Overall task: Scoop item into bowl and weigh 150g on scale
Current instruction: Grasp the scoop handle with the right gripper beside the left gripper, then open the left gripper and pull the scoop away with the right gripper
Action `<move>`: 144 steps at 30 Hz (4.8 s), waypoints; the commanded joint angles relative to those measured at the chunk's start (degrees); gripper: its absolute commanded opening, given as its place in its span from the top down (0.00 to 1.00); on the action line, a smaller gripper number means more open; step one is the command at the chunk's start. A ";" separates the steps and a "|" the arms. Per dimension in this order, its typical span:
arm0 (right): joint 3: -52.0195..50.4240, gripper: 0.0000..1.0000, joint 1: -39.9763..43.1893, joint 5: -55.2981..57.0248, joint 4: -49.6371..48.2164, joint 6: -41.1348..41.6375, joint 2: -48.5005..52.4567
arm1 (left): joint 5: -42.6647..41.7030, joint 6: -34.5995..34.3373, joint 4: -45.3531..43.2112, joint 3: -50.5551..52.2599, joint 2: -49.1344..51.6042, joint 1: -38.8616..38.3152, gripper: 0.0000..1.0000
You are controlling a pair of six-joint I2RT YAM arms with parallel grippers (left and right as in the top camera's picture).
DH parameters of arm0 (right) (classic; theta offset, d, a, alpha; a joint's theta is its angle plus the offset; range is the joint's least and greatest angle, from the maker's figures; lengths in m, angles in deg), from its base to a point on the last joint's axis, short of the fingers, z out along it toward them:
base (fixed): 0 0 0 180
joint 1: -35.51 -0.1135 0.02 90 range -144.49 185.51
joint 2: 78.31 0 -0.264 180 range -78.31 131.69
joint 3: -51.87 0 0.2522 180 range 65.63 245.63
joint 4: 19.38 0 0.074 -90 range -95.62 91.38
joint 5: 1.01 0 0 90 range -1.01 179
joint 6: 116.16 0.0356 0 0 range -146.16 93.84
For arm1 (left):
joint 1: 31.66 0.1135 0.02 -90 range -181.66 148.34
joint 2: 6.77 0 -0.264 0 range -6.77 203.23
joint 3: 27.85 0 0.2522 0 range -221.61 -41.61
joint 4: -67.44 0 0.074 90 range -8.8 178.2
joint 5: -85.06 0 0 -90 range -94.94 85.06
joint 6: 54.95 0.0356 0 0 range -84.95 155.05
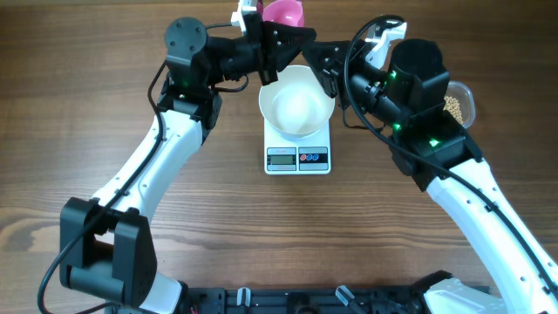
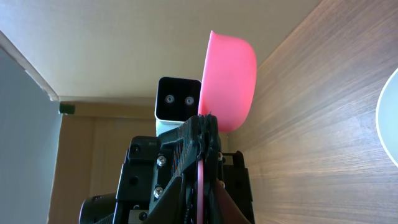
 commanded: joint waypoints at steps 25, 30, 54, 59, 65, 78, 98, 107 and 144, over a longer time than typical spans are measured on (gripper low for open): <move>0.70 0.88 0.94 -2.43 0.33 -1.25 0.59 | -2.49 0.48 -0.26 -0.33 -0.92 -0.26 0.96; 0.70 0.89 0.94 -2.86 0.35 -1.18 0.59 | -2.49 0.48 -0.26 -0.33 -0.92 -0.26 0.96; 0.70 0.90 0.94 -3.08 0.35 -1.05 0.59 | -2.54 0.48 -0.26 -0.33 -0.92 -0.26 0.96; 0.70 0.89 0.96 -2.82 0.35 -1.20 0.59 | -3.23 0.48 -0.26 -0.33 -0.92 -0.26 0.96; 0.70 0.89 0.94 -2.84 0.33 -1.20 0.59 | -3.37 0.50 -0.26 -0.33 -0.92 -0.26 0.96; 0.70 0.93 0.94 -3.06 0.33 -1.18 0.59 | -3.82 0.50 -0.26 -0.33 -0.92 -0.26 0.96; 0.70 0.96 0.94 -3.45 0.24 -2.67 0.59 | -3.52 1.46 -0.20 -0.31 -0.92 -0.26 0.00; 0.70 0.96 0.94 0.39 0.52 -9.86 0.57 | 0.63 10.01 8.37 -0.31 -0.92 0.42 0.00; 19.98 0.95 8.26 29.22 37.81 -38.97 -1.68 | 6.08 51.80 29.31 -0.35 -7.10 14.93 0.01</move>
